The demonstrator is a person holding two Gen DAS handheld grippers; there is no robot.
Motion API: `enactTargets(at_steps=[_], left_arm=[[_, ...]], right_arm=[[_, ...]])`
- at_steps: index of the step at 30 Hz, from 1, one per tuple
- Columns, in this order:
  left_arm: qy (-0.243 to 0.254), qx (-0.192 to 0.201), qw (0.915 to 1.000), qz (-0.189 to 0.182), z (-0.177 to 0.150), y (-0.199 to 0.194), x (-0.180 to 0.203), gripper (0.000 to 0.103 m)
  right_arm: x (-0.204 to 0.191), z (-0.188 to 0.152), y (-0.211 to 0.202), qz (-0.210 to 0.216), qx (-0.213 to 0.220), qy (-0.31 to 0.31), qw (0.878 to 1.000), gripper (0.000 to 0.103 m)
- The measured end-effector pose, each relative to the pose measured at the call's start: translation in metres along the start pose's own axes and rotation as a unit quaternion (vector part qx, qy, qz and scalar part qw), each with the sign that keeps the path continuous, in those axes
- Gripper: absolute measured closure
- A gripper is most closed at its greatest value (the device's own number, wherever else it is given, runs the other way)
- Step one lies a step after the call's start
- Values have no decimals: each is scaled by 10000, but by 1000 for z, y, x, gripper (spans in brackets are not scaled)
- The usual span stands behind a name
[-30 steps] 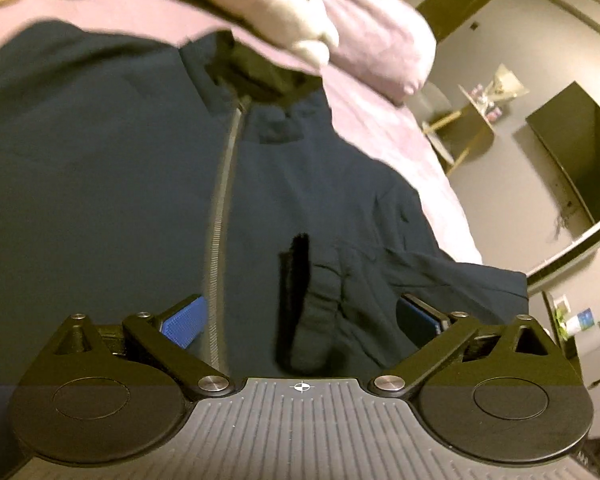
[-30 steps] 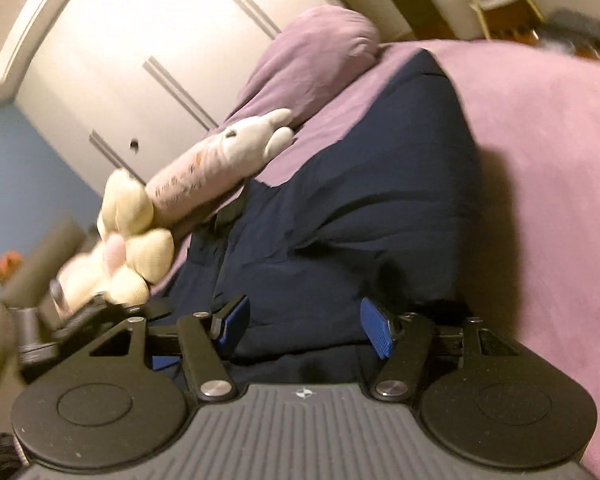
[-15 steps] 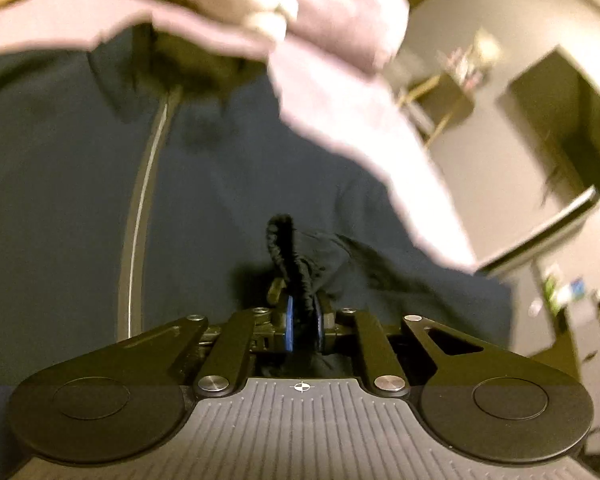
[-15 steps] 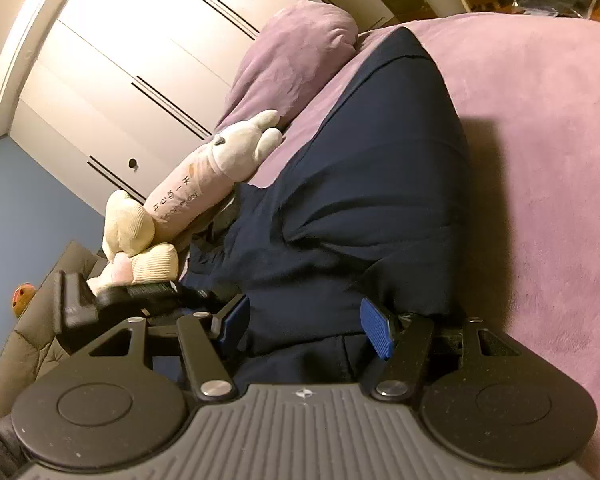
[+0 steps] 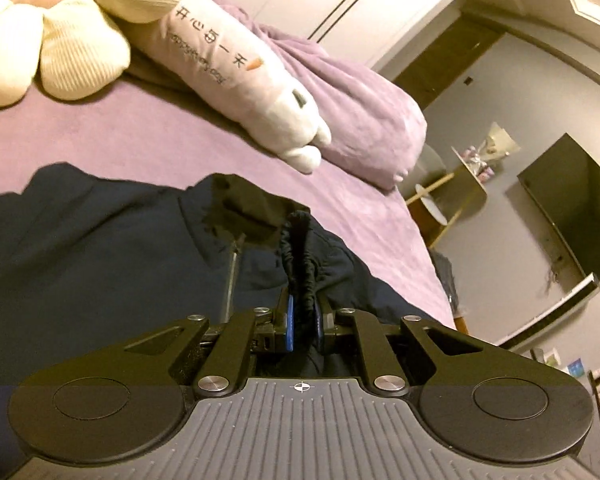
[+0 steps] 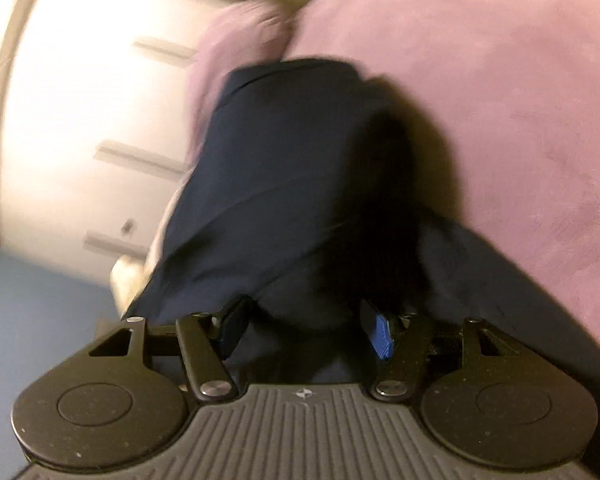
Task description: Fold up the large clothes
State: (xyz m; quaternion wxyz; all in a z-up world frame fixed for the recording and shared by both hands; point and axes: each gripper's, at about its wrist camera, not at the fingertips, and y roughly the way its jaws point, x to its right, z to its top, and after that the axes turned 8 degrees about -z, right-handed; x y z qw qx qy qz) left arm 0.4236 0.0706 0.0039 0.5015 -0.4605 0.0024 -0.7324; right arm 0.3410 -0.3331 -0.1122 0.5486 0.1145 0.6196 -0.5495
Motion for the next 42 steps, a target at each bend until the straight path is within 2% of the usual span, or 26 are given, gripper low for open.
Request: enactTargets(at_steps=[1, 3, 5, 6, 7, 8, 9, 10, 11, 13, 16, 18, 19, 20, 21, 22, 25, 26, 28, 29, 32, 35, 37, 39, 41, 42], left_arm=[[66, -9, 10000, 54, 2, -1, -1, 91], [134, -18, 9998, 134, 5, 0, -4, 92], [251, 105, 9992, 290, 9, -4, -7, 92], [237, 160, 9992, 296, 12, -8, -11, 92], [169, 201, 9993, 272, 14, -10, -16, 92], [114, 241, 9992, 289, 16, -10, -21, 92], [92, 276, 9988, 385, 18, -10, -26, 92], [91, 292, 9984, 485, 19, -12, -31, 92], [82, 306, 9978, 590, 21, -12, -36, 92], [42, 326, 9964, 785, 23, -12, -46, 92], [7, 290, 9955, 907, 25, -13, -62, 92], [10, 198, 9950, 978, 24, -10, -69, 92], [61, 181, 9946, 1024, 24, -8, -70, 92], [131, 221, 9942, 1040, 24, -9, -70, 92], [201, 310, 9944, 990, 24, -10, -70, 92], [248, 403, 9944, 947, 22, -12, -69, 92], [227, 416, 9942, 965, 18, -9, -77, 91], [189, 292, 9946, 979, 15, -2, -82, 91], [197, -31, 9928, 1182, 4, 15, -91, 90], [317, -135, 9905, 1333, -2, 23, -92, 90], [651, -303, 9840, 1628, -15, 36, -98, 84], [608, -304, 9861, 1519, -15, 30, -104, 81], [437, -315, 9886, 1408, -13, 26, -108, 81], [227, -332, 9911, 1267, -10, 22, -111, 85], [8, -334, 9941, 1032, -6, 15, -109, 88], [-135, -322, 9958, 842, -3, 9, -108, 88]], right_arm=[[3, 3, 3, 69, 22, 175, 9998, 52], [-5, 10, 8, 100, 102, 106, 9998, 80], [-34, 15, 4, 52, 411, -597, 9974, 81], [-53, 15, -2, 101, 728, -1154, 9906, 82], [-75, 13, -11, 122, 1172, -1884, 9750, 81], [-87, 12, -15, 122, 1396, -2252, 9642, 76], [-93, 14, -15, 147, 1418, -2359, 9613, 65], [-92, 19, -10, 248, 1244, -2269, 9656, 60], [-85, 24, -1, 250, 966, -2024, 9742, 49], [-60, 27, 9, 42, 659, -1383, 9882, 37], [-17, 25, 13, 0, 568, -354, 9978, 36], [-5, 23, 17, -4, 576, 113, 9983, 56], [-4, 22, 20, -114, 590, 135, 9981, 61], [-10, 24, 22, -272, 572, 46, 9980, 76], [-16, 25, 22, -386, 567, -121, 9976, 81], [-25, 26, 20, -298, 619, -332, 9971, 82], [-17, 25, 5, 677, 887, -504, 9925, 84], [-13, 24, 4, 613, 952, -557, 9920, 85], [-12, 23, 12, -291, 946, -866, 9913, 85], [-12, 18, 17, -707, 913, -1096, 9872, 90], [-25, 7, 15, -1068, 971, -1716, 9745, 88], [-37, 5, -8, -1205, 974, -2035, 9667, 78], [-43, 5, -34, -1112, 1232, -2102, 9635, 72], [-45, 2, -54, -1060, 1664, -2114, 9573, 44], [-56, 6, -44, -1040, 1628, -2256, 9549, 45], [-63, 5, -35, -1079, 1485, -2387, 9536, 51]])
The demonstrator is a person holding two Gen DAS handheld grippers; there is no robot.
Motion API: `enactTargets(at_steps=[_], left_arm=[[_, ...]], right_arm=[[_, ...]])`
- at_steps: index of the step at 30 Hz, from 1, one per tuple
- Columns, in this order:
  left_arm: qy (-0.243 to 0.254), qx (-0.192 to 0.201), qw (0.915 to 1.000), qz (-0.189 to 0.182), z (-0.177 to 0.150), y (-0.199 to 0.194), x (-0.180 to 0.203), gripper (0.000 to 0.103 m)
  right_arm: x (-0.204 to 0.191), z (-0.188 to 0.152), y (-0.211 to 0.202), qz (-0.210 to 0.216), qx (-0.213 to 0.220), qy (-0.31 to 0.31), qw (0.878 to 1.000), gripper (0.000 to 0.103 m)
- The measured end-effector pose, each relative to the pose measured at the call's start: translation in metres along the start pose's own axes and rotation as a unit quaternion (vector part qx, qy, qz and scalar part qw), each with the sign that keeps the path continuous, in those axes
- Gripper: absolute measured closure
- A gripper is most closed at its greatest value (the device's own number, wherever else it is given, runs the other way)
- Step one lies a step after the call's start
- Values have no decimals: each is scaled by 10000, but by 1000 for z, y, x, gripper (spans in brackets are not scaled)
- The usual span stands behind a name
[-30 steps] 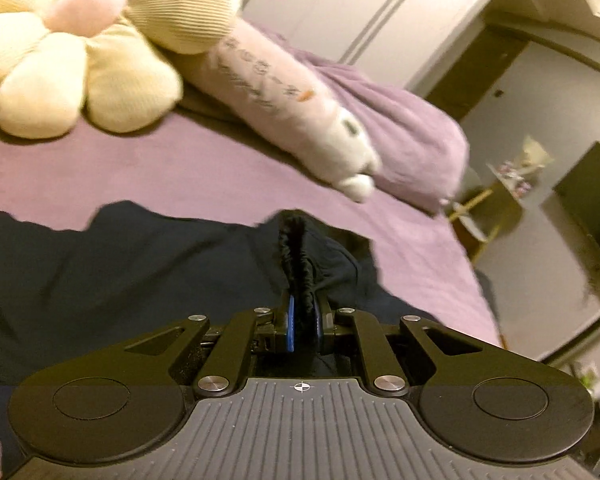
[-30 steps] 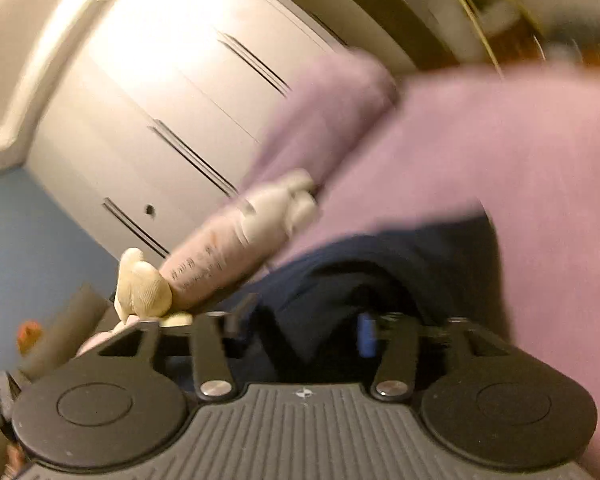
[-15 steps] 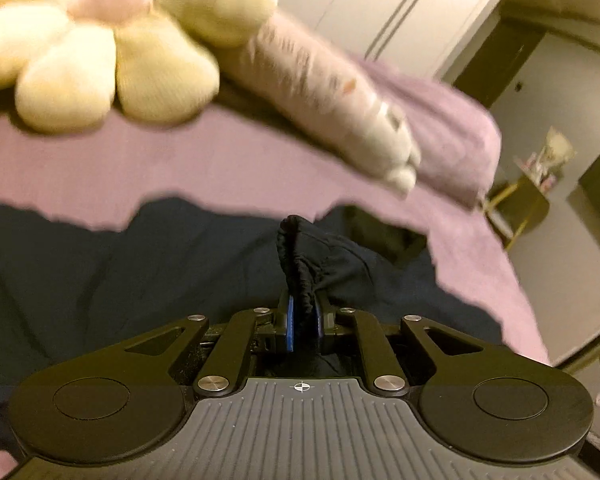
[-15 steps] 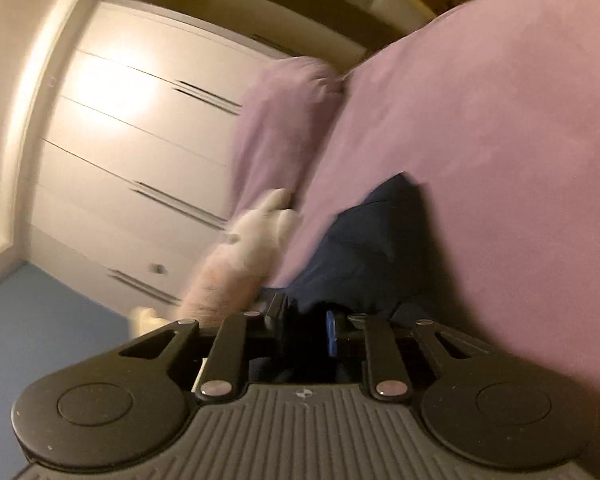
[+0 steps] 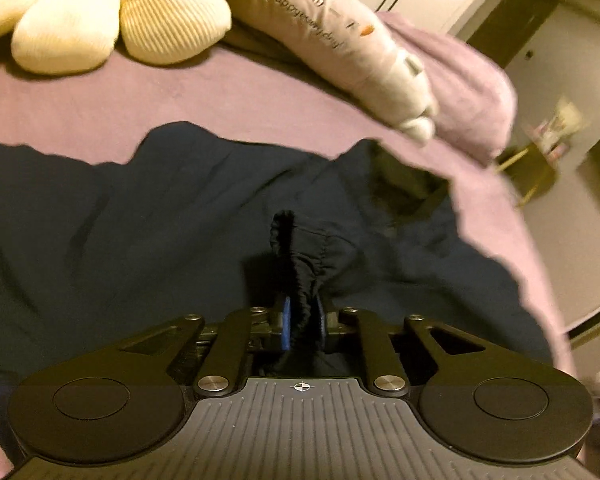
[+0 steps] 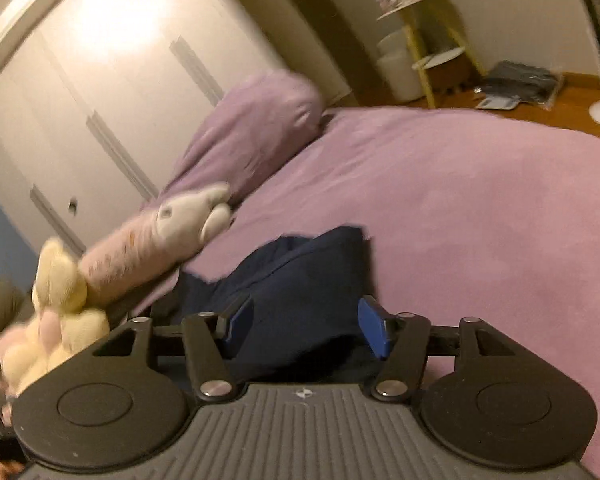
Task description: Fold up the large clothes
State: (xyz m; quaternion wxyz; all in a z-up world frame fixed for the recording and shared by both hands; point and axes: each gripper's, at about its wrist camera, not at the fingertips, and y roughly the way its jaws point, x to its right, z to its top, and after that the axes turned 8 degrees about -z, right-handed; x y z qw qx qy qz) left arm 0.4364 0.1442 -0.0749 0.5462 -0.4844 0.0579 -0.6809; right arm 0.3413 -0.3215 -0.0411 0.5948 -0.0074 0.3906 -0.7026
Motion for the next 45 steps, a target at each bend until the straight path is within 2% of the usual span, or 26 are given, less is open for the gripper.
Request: enactTargets(at_steps=[2, 4, 6, 8, 9, 11, 12, 13, 14, 15, 16, 19, 20, 21, 22, 24, 26, 30, 32, 33, 34, 36, 40, 43, 45], left_arm=[[-231, -9, 9992, -335, 5, -13, 2, 89], [-406, -6, 9972, -625, 8, -25, 0, 89], [-561, -36, 9959, -704, 8, -28, -4, 89], [-519, -133, 9978, -388, 4, -24, -9, 88], [-459, -184, 9987, -129, 1, -20, -12, 85], [-264, -206, 9988, 365, -6, -12, -16, 76], [-155, -183, 9981, 567, -10, -8, -17, 66], [-39, -175, 9976, 669, -14, -4, -17, 62], [115, -141, 9972, 729, -17, -1, -16, 60], [289, -91, 9962, 812, -21, 0, -12, 58], [440, -51, 9952, 873, -23, 0, -8, 58], [836, 106, 9913, 1013, -27, -5, 5, 56], [873, 144, 9911, 996, -29, -8, 6, 54], [889, 180, 9908, 1006, -30, -9, 7, 45], [900, 202, 9900, 1067, -32, -9, 7, 41], [943, 117, 9883, 1196, -37, -5, 5, 40], [939, 110, 9872, 1287, -41, 1, 3, 39], [1110, 209, 9828, 1464, -48, 6, 0, 25], [1142, 227, 9842, 1330, -50, 4, -4, 15], [1150, 140, 9870, 1114, -51, 4, -6, 1], [1170, 36, 9886, 946, -52, 2, -8, 0], [1249, 31, 9869, 1022, -56, -4, -6, 0], [1199, 47, 9857, 1185, -60, -18, 5, 0], [1003, 108, 9904, 945, -64, -26, 5, 0], [982, 45, 9908, 928, -67, -24, 5, 0]], right_arm=[[-22, 0, 17, 108, -181, -296, 9993, 59], [-44, -2, 32, 109, -303, -636, 9975, 63], [-60, -6, 44, 105, -423, -913, 9949, 69], [-75, -11, 58, 97, -538, -1144, 9919, 73], [-84, -14, 65, 52, -595, -1308, 9896, 73], [-100, -21, 81, -173, -687, -1728, 9824, 73], [-103, -26, 89, -328, -739, -1935, 9778, 76], [-104, -29, 97, -445, -799, -2059, 9743, 78], [-103, -33, 104, -533, -843, -2206, 9703, 85], [-102, -36, 109, -666, -791, -2383, 9657, 99], [-101, -40, 113, -811, -664, -2607, 9597, 101], [-99, -36, 112, -819, -678, -2634, 9588, 101], [-101, -34, 108, -868, -682, -2588, 9596, 101], [-101, -32, 100, -852, -629, -2507, 9622, 101], [-99, -31, 89, -744, -548, -2410, 9661, 100], [-96, -34, 76, -654, -395, -2316, 9698, 99], [-92, -46, 76, -738, -441, -2541, 9633, 98], [-92, -59, 86, -836, -470, -3106, 9457, 98], [-98, -57, 90, -913, -536, -3192, 9418, 98], [-100, -57, 91, -929, -544, -3254, 9394, 98], [-102, -58, 91, -948, -537, -3341, 9362, 98], [-106, -63, 90, -1016, -486, -3560, 9277, 98], [-127, -72, 88, -1363, -459, -4096, 9008, 96], [-139, -76, 66, -931, -328, -3885, 9161, 91], [-141, -87, 63, -777, -468, -3811, 9201, 88]])
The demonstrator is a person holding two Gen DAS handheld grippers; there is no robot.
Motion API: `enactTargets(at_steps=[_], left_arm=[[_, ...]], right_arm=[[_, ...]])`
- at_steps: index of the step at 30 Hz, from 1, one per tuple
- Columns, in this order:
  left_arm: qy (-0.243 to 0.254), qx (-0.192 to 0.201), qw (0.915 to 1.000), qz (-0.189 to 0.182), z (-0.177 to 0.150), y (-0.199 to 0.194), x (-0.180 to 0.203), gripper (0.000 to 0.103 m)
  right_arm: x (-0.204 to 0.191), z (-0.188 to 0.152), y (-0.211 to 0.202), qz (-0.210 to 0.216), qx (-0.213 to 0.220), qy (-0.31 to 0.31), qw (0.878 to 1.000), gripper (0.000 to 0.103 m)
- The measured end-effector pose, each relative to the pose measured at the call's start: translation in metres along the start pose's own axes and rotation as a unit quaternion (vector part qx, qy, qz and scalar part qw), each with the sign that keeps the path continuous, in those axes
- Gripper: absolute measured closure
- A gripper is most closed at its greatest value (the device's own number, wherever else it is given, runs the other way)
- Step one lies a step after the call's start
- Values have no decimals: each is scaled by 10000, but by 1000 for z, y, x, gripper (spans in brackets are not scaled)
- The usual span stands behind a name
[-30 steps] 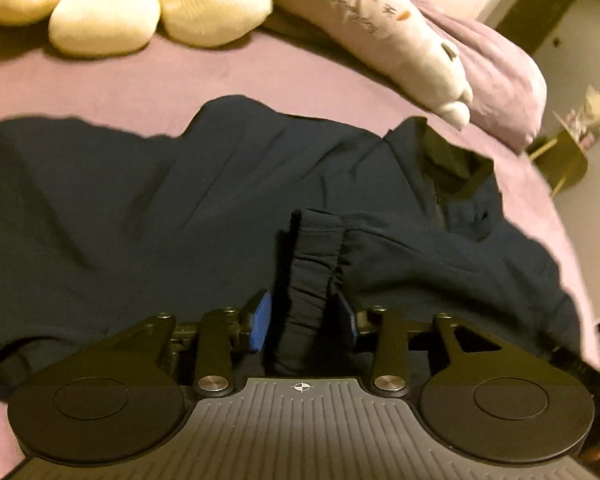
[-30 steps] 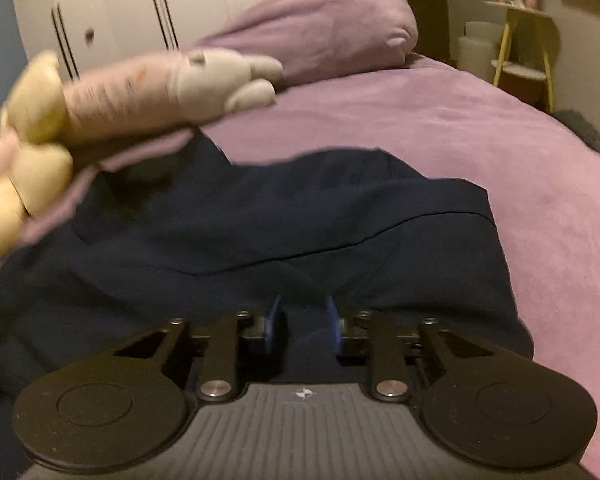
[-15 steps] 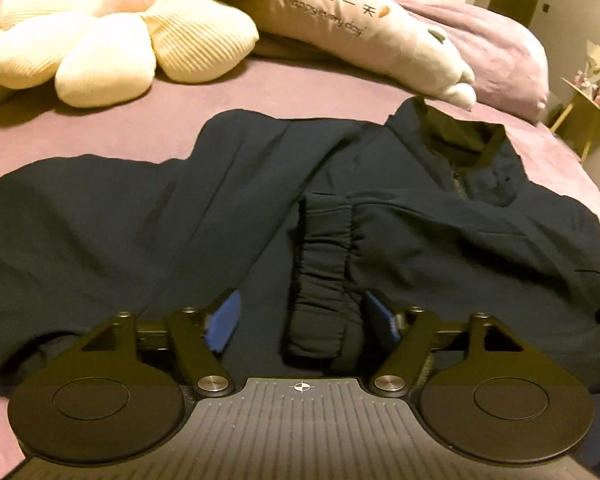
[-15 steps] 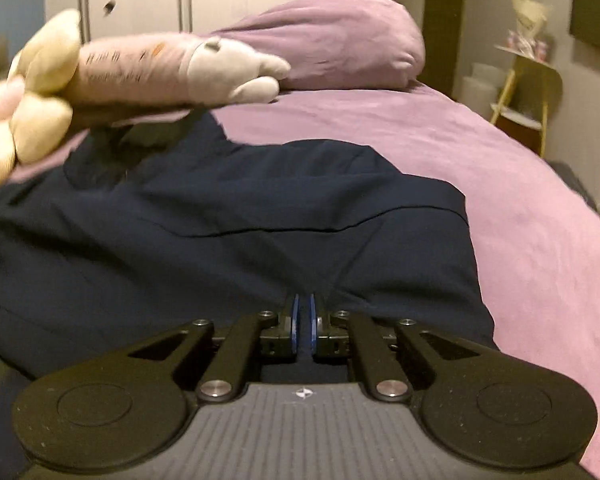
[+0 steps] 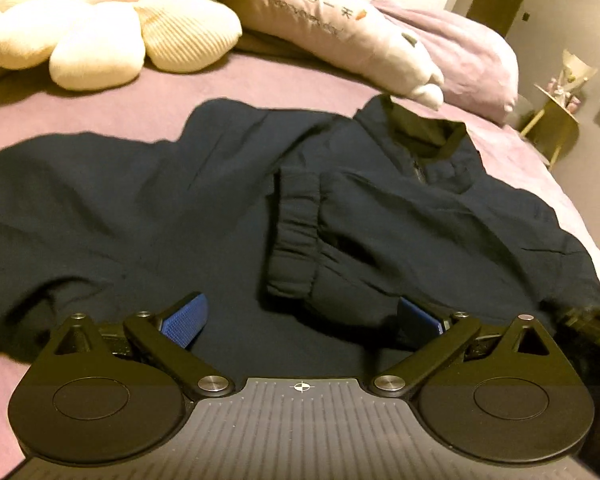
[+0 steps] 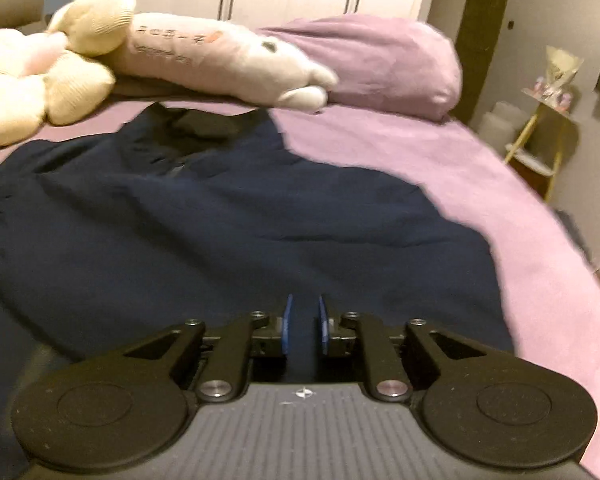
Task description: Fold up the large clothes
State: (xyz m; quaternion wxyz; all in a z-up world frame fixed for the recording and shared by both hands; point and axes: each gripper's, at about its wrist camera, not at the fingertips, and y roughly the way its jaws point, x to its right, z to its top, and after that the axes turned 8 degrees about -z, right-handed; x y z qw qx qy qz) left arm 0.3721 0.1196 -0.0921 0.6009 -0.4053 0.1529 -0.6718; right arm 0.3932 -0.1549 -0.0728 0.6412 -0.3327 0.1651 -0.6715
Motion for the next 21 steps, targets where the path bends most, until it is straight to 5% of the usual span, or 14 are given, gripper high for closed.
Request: enactTargets(at_steps=[5, 9, 12, 16, 21], left_arm=[[131, -60, 9999, 38, -5, -4, 3, 0], [-340, 209, 9990, -178, -13, -38, -12, 0], [-734, 578, 9953, -269, -22, -78, -39, 0], [-1220, 997, 9875, 93, -34, -129, -85, 0], [-1590, 1329, 9756, 725, -45, -170, -148, 0]], right_arm=[[-12, -12, 16, -64, -298, -310, 9991, 88], [-4, 1, 11, 65, -553, -66, 9984, 88], [-5, 1, -14, 292, -243, 198, 9991, 88], [-40, 2, -42, 967, 137, 236, 9949, 88], [-110, 11, -47, 2163, 70, 291, 9759, 88]])
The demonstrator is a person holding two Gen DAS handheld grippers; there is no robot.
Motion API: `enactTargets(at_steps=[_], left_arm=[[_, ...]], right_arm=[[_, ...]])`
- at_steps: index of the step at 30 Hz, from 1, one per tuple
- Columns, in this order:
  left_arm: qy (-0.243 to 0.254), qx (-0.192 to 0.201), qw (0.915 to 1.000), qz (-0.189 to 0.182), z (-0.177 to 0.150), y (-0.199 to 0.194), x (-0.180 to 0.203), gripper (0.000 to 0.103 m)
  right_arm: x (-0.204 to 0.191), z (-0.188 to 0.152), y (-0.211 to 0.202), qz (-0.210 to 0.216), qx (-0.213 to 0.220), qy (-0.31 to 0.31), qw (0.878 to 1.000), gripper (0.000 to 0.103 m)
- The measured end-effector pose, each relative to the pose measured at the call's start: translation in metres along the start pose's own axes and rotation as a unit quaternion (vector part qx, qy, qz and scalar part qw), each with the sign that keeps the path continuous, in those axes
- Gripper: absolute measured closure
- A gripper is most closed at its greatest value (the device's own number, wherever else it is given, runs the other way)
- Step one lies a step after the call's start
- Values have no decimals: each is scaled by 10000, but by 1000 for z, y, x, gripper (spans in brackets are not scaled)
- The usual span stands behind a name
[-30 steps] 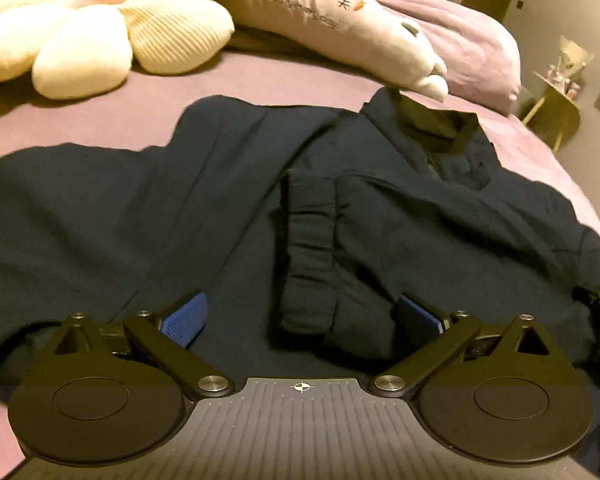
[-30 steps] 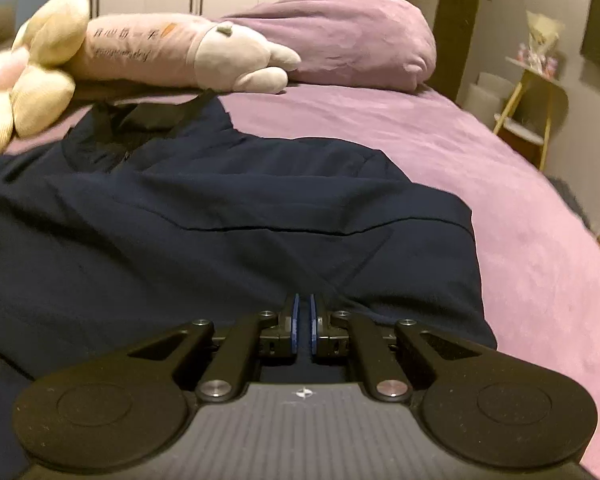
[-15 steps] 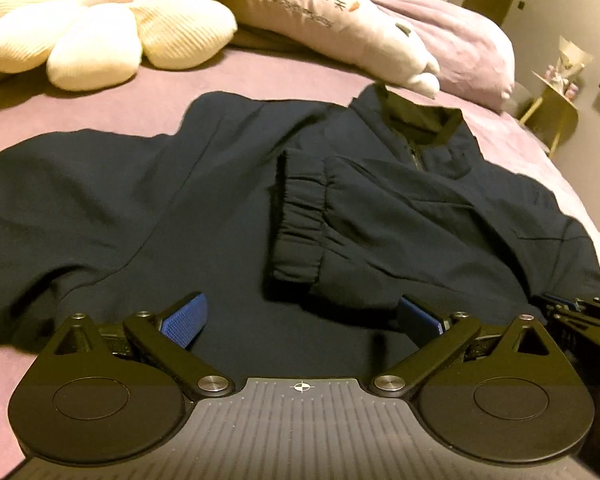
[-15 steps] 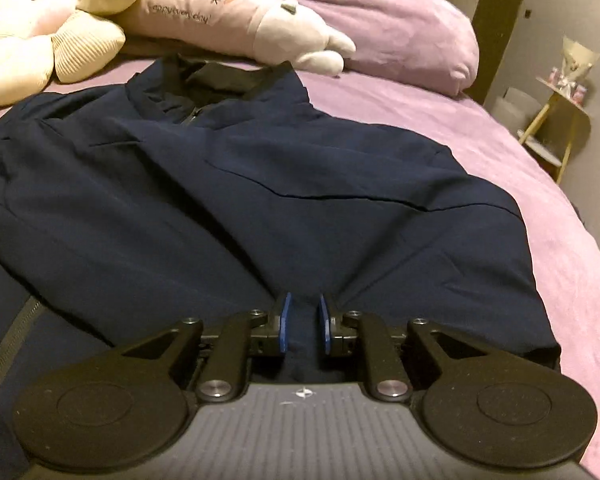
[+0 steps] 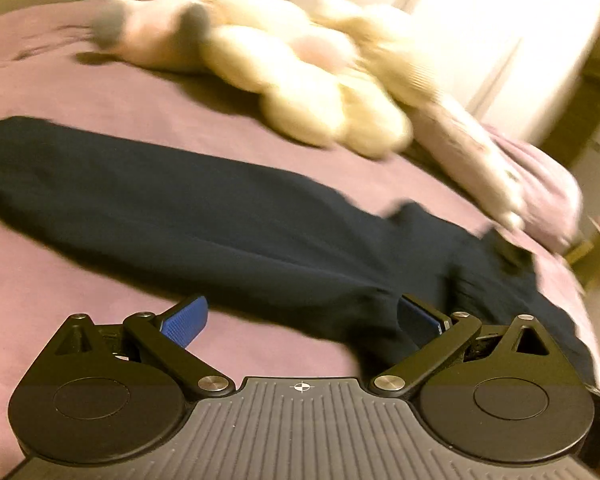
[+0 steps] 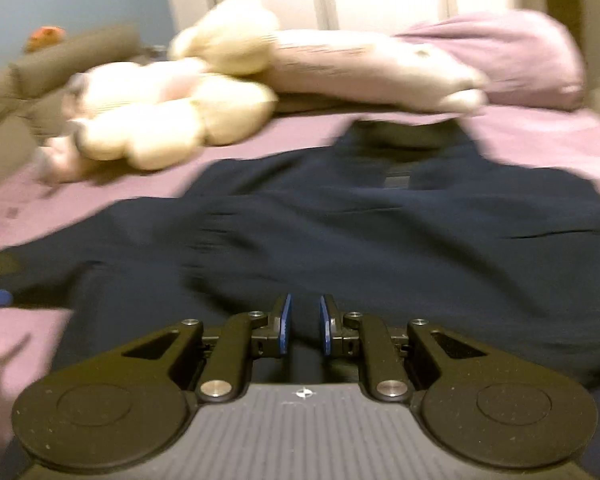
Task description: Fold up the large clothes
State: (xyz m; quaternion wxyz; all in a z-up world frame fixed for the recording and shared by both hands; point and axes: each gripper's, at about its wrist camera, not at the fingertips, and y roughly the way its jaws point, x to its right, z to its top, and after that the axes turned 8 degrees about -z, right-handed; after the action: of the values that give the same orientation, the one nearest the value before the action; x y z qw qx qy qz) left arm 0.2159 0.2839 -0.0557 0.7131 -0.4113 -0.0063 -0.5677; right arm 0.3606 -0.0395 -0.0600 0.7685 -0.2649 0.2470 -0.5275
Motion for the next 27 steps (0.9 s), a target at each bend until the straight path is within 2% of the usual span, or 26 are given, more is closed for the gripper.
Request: enactTargets(at_steps=[3, 6, 11, 12, 15, 17, 20, 24, 25, 26, 27], left_arm=[[-529, 133, 9982, 263, 10, -8, -43, 0], [-965, 272, 9944, 331, 15, -13, -76, 0], [-1204, 452, 9905, 485, 23, -13, -104, 1], [-1228, 474, 9899, 528, 24, -14, -108, 4], [-1397, 548, 9870, 578, 28, -11, -121, 7], [-1495, 616, 9852, 571, 30, -11, -129, 11], [-1611, 726, 9816, 718, 38, -8, -137, 16], [-2119, 895, 9705, 725, 47, -4, -161, 29], [-2263, 931, 9670, 706, 50, -1, -167, 41], [-2396, 950, 9635, 718, 52, 2, -173, 48], [-2501, 955, 9608, 715, 53, 4, -179, 62]], right_arm=[[-39, 8, 22, 209, -79, -10, 9998, 88], [-76, 19, 43, 387, -124, -25, 9992, 88], [-126, 29, 69, 314, -36, -218, 9993, 88], [-130, 27, 72, 269, -60, -257, 9993, 88], [-132, 11, 99, 273, -532, -180, 9980, 88], [-129, 0, 99, 324, -353, -177, 9987, 89], [-133, 1, 98, 264, -370, -336, 9984, 89], [-132, -1, 99, 287, -343, -345, 9984, 89], [-132, -1, 99, 287, -322, -327, 9985, 89], [-132, -2, 99, 281, -293, -336, 9986, 89], [-132, -3, 98, 275, -268, -359, 9986, 89]])
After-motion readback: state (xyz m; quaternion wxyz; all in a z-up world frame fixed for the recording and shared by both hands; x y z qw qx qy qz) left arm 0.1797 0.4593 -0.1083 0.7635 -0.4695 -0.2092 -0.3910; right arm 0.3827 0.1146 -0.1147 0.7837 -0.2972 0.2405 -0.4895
